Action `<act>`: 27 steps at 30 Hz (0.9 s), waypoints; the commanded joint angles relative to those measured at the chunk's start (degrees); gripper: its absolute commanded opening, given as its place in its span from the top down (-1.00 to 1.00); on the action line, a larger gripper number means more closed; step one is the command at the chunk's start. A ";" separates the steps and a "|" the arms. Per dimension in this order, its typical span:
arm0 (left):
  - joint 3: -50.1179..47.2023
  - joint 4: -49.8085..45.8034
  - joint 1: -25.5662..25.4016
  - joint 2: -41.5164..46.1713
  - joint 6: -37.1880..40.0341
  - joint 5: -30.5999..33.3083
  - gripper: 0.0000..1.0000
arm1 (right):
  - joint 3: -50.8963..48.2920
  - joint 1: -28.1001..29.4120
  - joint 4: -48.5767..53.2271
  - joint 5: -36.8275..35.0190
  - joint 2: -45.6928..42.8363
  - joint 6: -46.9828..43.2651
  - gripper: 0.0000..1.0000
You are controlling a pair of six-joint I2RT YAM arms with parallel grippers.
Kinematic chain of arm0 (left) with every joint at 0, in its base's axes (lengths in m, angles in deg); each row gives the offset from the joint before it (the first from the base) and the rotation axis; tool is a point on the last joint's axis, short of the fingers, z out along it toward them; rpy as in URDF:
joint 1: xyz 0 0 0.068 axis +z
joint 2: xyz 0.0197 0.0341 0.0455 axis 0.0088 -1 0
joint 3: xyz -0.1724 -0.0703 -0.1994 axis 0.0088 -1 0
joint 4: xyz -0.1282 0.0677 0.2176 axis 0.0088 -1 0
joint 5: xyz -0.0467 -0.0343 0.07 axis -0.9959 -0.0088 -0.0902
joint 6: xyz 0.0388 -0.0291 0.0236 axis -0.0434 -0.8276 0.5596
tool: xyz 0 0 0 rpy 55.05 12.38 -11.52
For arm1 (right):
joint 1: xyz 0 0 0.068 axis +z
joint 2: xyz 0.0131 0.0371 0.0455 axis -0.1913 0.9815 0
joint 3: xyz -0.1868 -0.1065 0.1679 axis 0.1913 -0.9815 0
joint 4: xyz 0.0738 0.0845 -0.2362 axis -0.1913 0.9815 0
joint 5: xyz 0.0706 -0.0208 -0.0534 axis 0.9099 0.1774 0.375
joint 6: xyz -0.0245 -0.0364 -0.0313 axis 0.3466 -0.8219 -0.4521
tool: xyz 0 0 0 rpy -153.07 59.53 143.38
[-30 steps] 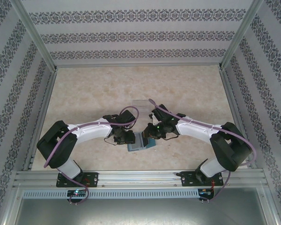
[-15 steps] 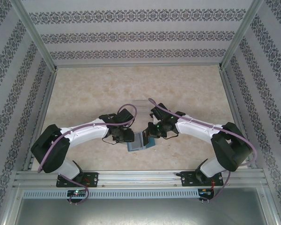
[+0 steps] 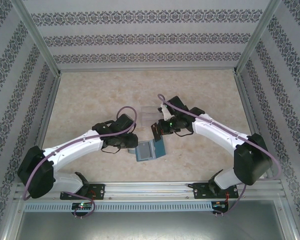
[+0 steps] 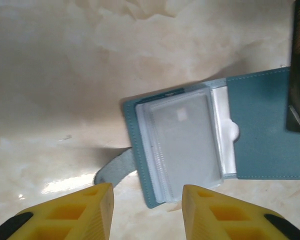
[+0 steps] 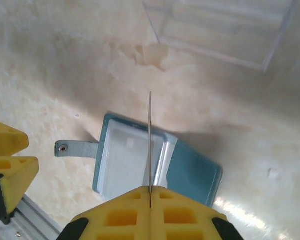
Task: Take the credit cards out of the card holder
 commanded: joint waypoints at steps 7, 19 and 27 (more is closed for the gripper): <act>-4.65 -5.96 3.31 6.39 2.12 2.02 0.03 | 14.34 -1.20 12.98 0.29 8.13 -40.12 1.00; -4.34 -16.52 10.57 14.88 5.81 3.24 -0.05 | 33.68 -1.56 28.17 -7.82 23.25 -68.06 1.00; -1.31 -16.83 16.14 11.00 10.50 -1.93 -0.10 | 42.52 -1.56 33.46 -9.06 29.95 -73.66 1.00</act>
